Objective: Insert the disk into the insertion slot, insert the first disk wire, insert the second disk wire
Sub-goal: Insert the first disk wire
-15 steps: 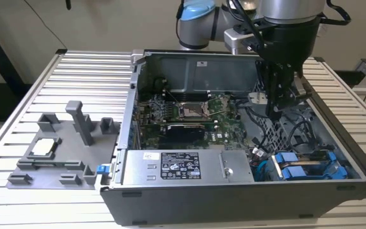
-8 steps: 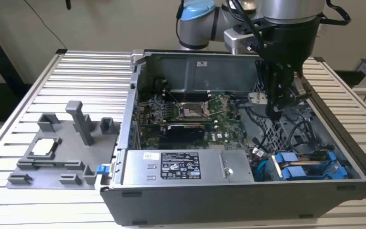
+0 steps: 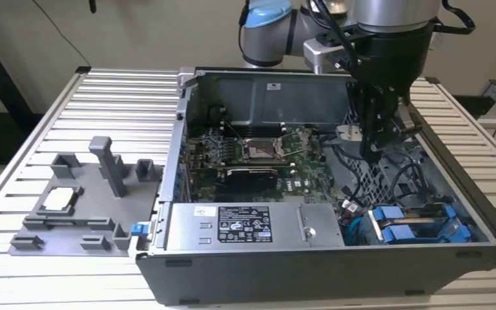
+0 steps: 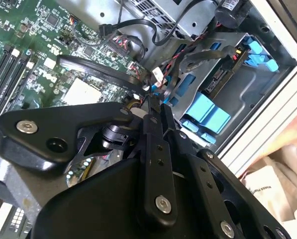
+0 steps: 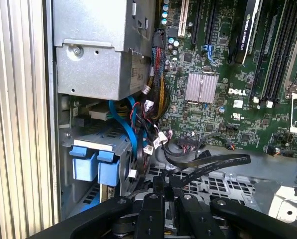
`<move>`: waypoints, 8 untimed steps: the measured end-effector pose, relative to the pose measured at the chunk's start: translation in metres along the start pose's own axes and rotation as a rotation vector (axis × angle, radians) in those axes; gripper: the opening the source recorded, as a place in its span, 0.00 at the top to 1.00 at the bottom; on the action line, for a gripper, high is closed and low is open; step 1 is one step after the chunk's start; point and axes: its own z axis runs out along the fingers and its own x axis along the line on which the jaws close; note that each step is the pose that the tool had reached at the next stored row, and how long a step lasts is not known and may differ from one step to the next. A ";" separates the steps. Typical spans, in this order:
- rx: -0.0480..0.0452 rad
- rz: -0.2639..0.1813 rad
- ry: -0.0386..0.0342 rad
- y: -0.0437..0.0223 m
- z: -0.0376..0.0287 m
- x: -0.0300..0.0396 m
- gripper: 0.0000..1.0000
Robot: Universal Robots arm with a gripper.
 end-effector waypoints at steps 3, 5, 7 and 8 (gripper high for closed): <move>0.0001 0.000 0.0012 0.0000 0.0002 -0.0002 0.81; -0.0008 -0.001 0.0075 -0.0001 -0.0002 -0.0021 0.74; -0.0017 -0.003 0.0169 -0.0004 -0.0002 -0.0043 0.74; -0.0025 -0.004 0.0245 -0.0005 -0.0002 -0.0054 0.74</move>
